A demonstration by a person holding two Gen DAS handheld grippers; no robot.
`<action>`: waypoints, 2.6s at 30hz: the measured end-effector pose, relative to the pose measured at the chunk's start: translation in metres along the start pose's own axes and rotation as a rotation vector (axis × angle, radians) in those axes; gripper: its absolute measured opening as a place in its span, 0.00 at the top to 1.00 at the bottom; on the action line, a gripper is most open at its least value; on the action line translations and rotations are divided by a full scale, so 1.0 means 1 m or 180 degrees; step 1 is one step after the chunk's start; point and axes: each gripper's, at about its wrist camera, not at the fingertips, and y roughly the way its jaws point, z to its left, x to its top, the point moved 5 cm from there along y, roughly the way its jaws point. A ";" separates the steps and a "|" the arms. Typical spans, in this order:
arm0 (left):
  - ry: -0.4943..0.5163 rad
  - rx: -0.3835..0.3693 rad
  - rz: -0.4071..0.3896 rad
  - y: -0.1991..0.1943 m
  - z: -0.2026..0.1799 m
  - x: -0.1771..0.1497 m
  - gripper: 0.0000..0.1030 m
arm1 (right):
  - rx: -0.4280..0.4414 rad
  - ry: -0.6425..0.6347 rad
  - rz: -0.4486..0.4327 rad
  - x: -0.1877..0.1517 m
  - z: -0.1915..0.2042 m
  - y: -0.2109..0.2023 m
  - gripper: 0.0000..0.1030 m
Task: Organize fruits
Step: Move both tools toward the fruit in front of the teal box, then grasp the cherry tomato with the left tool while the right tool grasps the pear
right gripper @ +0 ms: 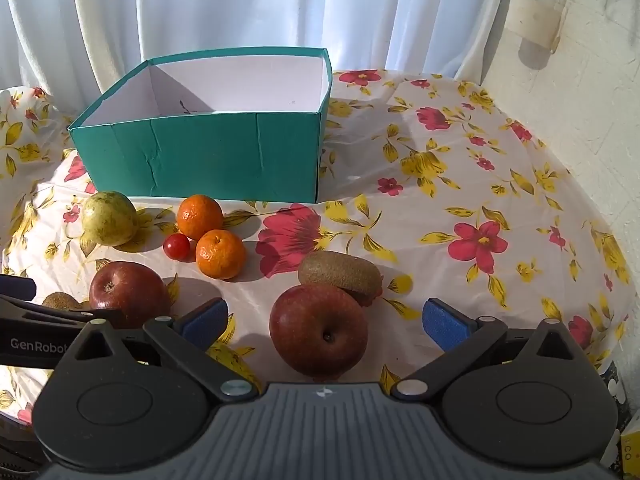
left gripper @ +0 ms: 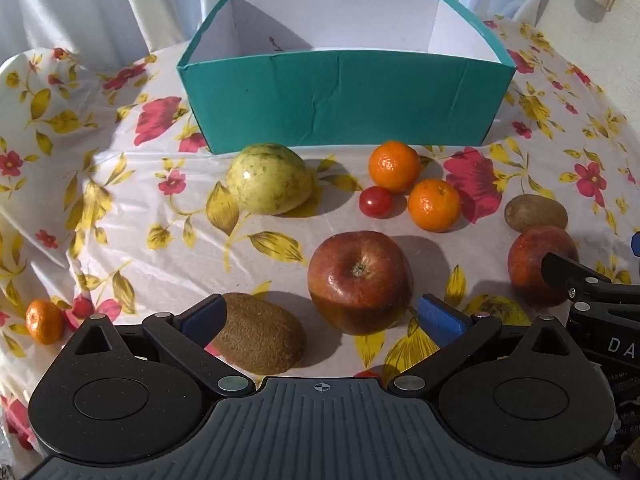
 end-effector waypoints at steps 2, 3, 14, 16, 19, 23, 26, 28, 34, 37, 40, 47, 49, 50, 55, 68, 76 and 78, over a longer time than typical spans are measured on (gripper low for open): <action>-0.0003 0.0005 0.0001 0.000 -0.001 0.000 0.00 | 0.0002 0.0001 0.0001 0.000 0.000 0.000 0.00; -0.0005 0.0007 0.0003 0.000 -0.001 0.000 0.00 | 0.0003 0.0000 0.0000 0.000 0.000 0.000 0.00; 0.0017 0.0001 0.0025 -0.002 -0.009 -0.003 0.00 | -0.0012 0.0004 0.0000 -0.001 -0.003 -0.001 0.00; 0.0027 -0.0008 0.0018 0.001 -0.004 -0.001 0.00 | -0.0011 0.0004 0.0000 -0.001 -0.003 -0.001 0.00; 0.0028 -0.0020 0.0007 0.001 -0.004 -0.001 0.00 | -0.0011 0.0010 0.0000 -0.001 -0.004 -0.001 0.00; 0.0043 0.0000 0.0020 0.004 -0.004 -0.001 0.00 | -0.0003 0.0017 -0.0004 0.000 -0.005 -0.002 0.00; 0.0076 0.0029 0.0012 0.005 -0.005 -0.001 0.00 | -0.0009 0.0027 -0.0006 0.000 -0.006 -0.002 0.00; 0.0111 0.0076 -0.0031 0.005 -0.005 -0.001 0.00 | -0.0005 0.0036 -0.0005 -0.001 -0.007 -0.001 0.00; 0.0159 0.0124 -0.0155 0.006 -0.004 0.002 0.00 | -0.0007 0.0052 -0.0006 -0.001 -0.009 0.000 0.00; 0.0116 0.0034 -0.0252 0.005 -0.006 0.004 0.00 | -0.0005 0.0050 -0.0005 -0.001 -0.009 0.000 0.00; 0.0121 0.0025 -0.0231 0.006 -0.006 0.003 0.00 | 0.0011 0.0047 -0.0015 -0.001 -0.011 0.000 0.00; 0.0213 0.0033 -0.0394 0.001 -0.002 0.002 0.00 | 0.0095 0.0062 -0.0082 -0.002 -0.011 0.000 0.00; 0.0214 -0.0009 -0.0603 -0.007 0.003 0.000 0.00 | 0.0174 0.0072 -0.0236 -0.002 -0.011 -0.005 0.00; 0.0206 0.0025 -0.0717 -0.011 0.007 -0.001 0.00 | 0.0216 0.0072 -0.0356 -0.002 -0.012 -0.008 0.00; 0.0368 0.0329 -0.0870 -0.009 0.022 -0.021 0.00 | 0.0459 0.0004 -0.0902 0.000 -0.016 -0.025 0.00; 0.0600 -0.0326 -0.0720 -0.003 0.002 -0.065 0.21 | 0.0607 -0.0147 -0.0955 -0.017 -0.016 -0.022 0.00; 0.0739 -0.0451 -0.0468 0.006 -0.010 -0.076 0.38 | 0.0663 -0.0150 -0.0862 -0.022 -0.019 -0.016 0.00; 0.0759 -0.0482 -0.0348 0.014 -0.013 -0.078 0.51 | 0.0655 -0.0170 -0.0858 -0.022 -0.019 -0.016 0.00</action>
